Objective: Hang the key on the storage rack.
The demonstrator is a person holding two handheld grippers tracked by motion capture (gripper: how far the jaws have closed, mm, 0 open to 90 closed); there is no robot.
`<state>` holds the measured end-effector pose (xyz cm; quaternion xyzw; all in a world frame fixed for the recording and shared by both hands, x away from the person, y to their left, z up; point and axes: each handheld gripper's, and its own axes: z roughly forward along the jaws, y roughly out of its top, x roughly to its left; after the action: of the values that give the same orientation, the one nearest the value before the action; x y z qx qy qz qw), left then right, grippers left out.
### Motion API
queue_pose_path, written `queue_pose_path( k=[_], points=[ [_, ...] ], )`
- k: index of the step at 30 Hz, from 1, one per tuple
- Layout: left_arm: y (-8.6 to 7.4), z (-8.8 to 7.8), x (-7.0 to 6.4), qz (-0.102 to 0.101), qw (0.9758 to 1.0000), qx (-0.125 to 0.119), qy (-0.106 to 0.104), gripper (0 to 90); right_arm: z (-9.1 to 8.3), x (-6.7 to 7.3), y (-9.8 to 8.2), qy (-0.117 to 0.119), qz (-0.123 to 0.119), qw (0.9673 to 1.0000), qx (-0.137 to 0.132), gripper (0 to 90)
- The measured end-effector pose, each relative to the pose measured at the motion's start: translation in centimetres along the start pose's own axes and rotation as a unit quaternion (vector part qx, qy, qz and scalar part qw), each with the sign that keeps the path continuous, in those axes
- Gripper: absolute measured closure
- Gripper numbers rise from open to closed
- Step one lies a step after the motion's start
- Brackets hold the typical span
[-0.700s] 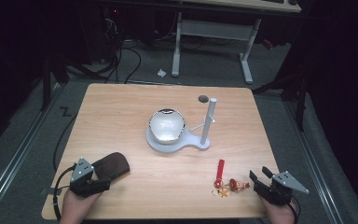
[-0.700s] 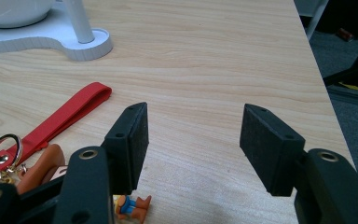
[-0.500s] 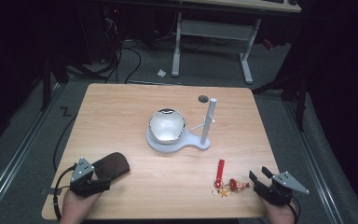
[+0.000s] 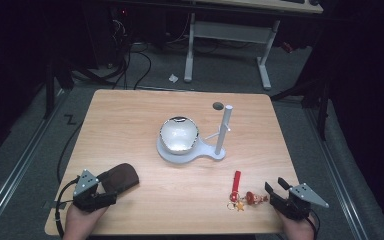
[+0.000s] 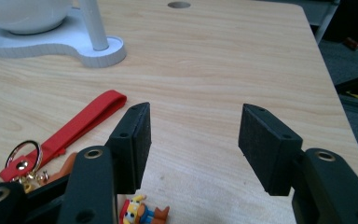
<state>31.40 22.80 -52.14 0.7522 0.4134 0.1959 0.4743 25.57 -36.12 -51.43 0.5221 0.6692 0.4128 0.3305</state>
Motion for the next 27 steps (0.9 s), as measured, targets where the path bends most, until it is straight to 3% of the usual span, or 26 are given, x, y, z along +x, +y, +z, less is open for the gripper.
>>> queue_pose_path(
  k=[3, 8, 11, 12, 16, 21, 27],
  points=[
    [0.0, -0.1, 0.0, -0.003, 1.0, -0.002, -0.001, 23.9, 0.1, 0.4, 0.6, -0.008, -0.007, 0.9999, 0.004, 51.9],
    [-0.1, -0.3, 0.2, -0.005, 1.0, -0.005, -0.001, 23.9, 1.1, 1.0, 1.9, -0.027, -0.04, 0.9978, 0.045, 55.1],
    [-0.1, -0.4, 0.4, -0.007, 1.0, -0.006, -0.002, 23.9, 1.9, 1.3, 2.4, -0.029, -0.057, 0.9945, 0.083, 52.3],
    [-0.1, -0.4, 0.4, -0.006, 1.0, -0.004, -0.005, 23.9, 2.2, 1.4, 2.7, -0.028, -0.071, 0.9913, 0.107, 50.7],
    [-0.1, -0.4, 0.4, -0.001, 1.0, -0.002, -0.006, 23.9, 2.4, 1.3, 3.0, -0.024, -0.072, 0.9894, 0.123, 50.0],
    [-0.1, -0.5, 0.3, -0.002, 1.0, -0.003, -0.006, 24.0, 2.5, 0.8, 3.1, -0.021, -0.047, 0.9868, 0.154, 48.2],
    [-0.1, -0.4, 0.4, -0.002, 1.0, -0.002, -0.007, 24.1, 2.2, 0.8, 3.3, -0.021, -0.083, 0.9789, 0.185, 46.2]
  ],
)
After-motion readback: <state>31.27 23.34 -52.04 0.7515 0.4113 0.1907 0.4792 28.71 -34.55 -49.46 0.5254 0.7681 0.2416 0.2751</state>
